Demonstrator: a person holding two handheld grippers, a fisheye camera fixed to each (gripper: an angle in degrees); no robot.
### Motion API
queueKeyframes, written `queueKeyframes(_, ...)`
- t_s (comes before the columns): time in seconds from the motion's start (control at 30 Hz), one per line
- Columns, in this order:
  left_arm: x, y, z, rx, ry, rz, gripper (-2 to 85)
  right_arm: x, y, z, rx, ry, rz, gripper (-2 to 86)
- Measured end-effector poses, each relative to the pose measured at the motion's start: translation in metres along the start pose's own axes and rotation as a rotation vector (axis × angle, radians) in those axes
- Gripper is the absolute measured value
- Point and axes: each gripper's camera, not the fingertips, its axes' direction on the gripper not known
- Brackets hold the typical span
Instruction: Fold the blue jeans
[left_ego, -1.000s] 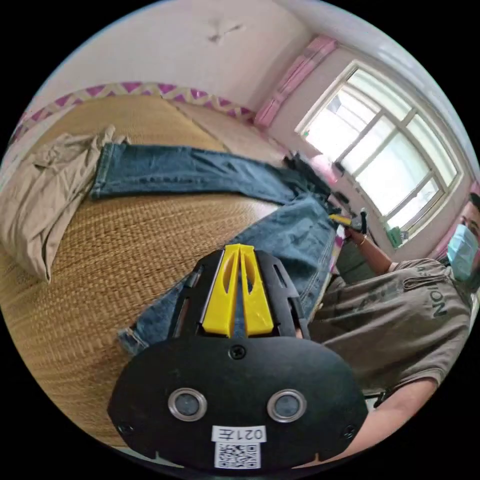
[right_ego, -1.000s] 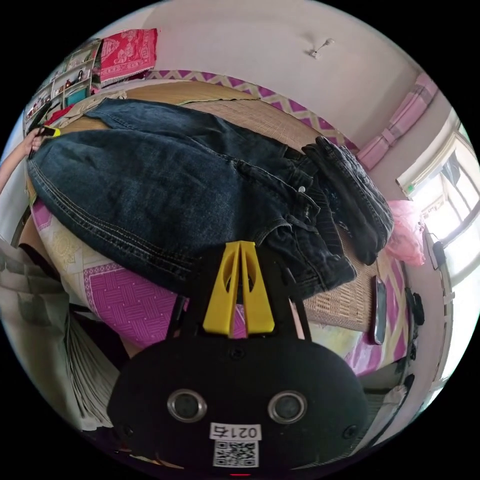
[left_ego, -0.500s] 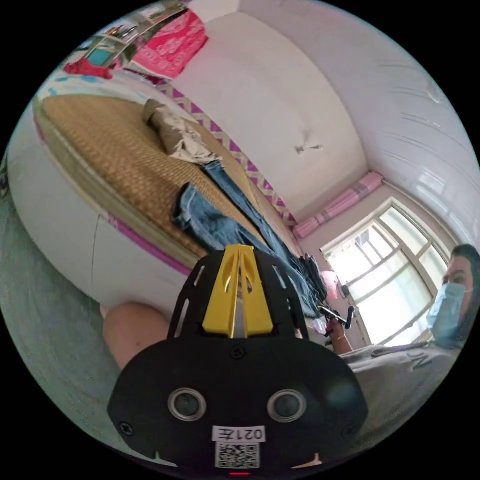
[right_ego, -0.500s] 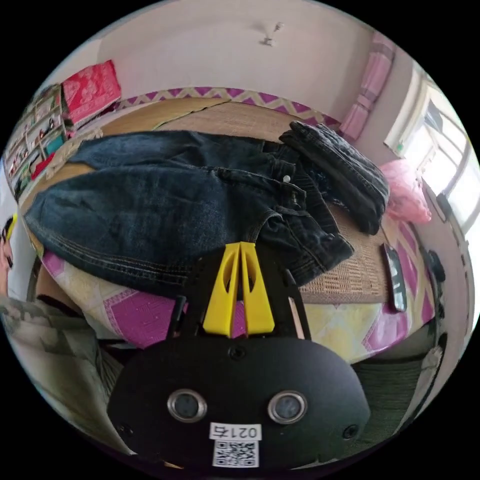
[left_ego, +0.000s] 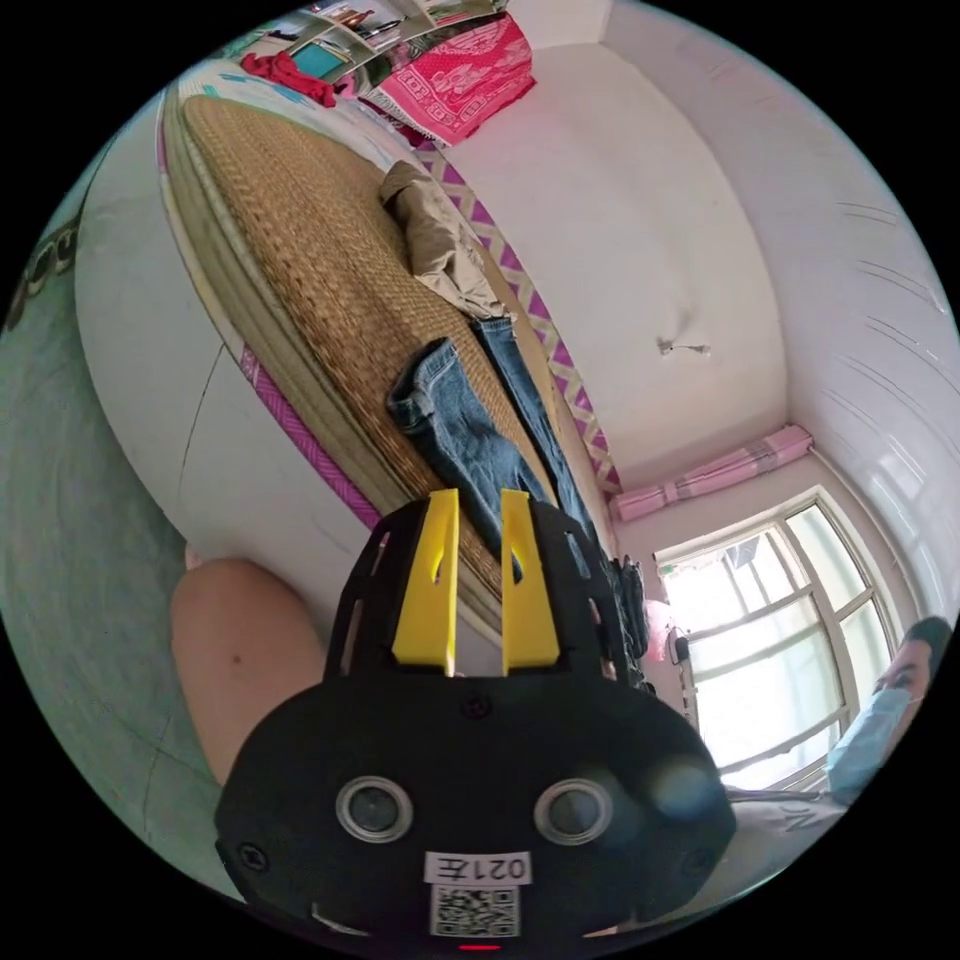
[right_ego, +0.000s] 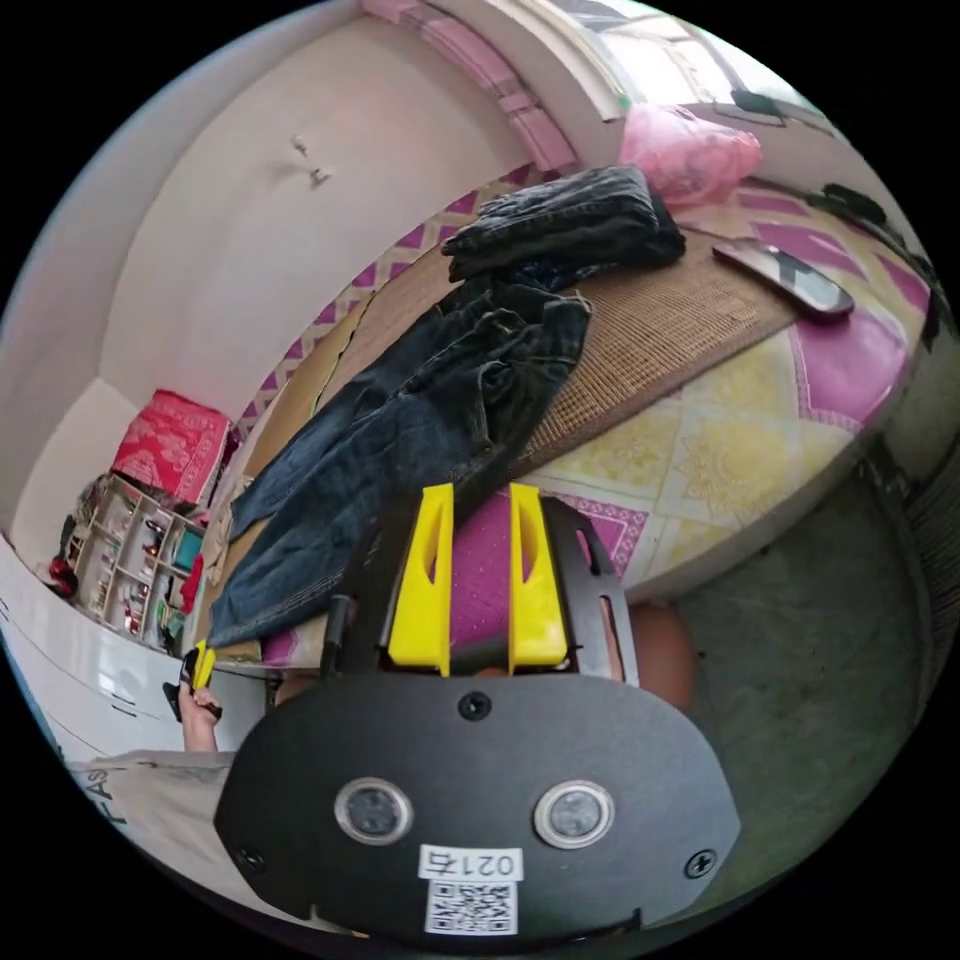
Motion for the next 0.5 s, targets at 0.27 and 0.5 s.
queueKeyframes(0.27,0.001,-0.004,0.001,-0.057,-0.041,0.016,10.1,0.067,0.21,0.042,0.01,-0.096,0.125,9.6)
queueKeyframes(0.5,0.002,-0.008,0.033,-0.055,-0.028,-0.002,10.3,0.114,0.352,0.122,0.021,-0.19,0.306,8.7)
